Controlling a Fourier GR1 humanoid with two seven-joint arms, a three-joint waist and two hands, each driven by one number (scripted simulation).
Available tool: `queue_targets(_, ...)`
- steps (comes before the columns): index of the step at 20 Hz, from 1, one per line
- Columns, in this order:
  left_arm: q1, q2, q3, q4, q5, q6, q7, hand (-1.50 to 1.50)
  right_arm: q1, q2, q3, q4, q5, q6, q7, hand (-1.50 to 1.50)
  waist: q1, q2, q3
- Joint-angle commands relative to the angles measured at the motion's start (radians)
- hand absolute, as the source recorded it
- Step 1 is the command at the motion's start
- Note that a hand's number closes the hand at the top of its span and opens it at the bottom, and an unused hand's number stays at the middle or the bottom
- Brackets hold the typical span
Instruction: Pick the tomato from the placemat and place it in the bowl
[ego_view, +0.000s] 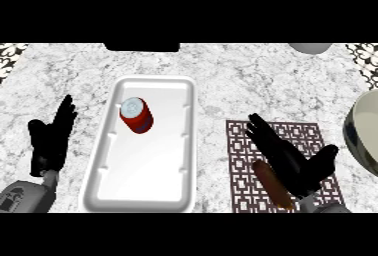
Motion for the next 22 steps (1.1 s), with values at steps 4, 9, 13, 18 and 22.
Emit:
queue_targets(4, -0.026, 0.052, 0.056, -0.028, -0.012, -0.023, -0.059, 0.00, -0.156, -0.204, -0.187, -0.132, -0.032, 0.240, -0.195, 1.50, -0.023, -0.028, 0.019)
queue_targets(9, -0.007, 0.048, 0.060, -0.071, 0.016, -0.043, -0.060, 0.00, -0.066, -0.516, -0.268, -0.031, 0.372, 0.149, -0.171, -1.50, -0.069, -0.033, 0.016)
queue_targets(13, 0.024, 0.073, 0.098, -0.077, 0.026, -0.072, -0.093, 0.00, 0.225, -0.473, -0.392, -0.051, 0.370, 0.107, -0.544, -1.50, -0.084, -0.031, 0.020)
queue_targets(18, -0.010, 0.052, 0.088, -0.099, 0.002, -0.079, -0.033, 0.00, 0.432, -0.504, -0.499, -0.035, 0.415, 0.142, -0.777, -1.50, -0.050, -0.024, 0.018)
queue_targets(22, 0.025, 0.038, 0.114, -0.141, -0.028, -0.129, -0.025, 0.00, 0.393, -0.489, -0.588, -0.076, 0.386, 0.200, -0.644, -1.50, -0.029, -0.021, 0.017)
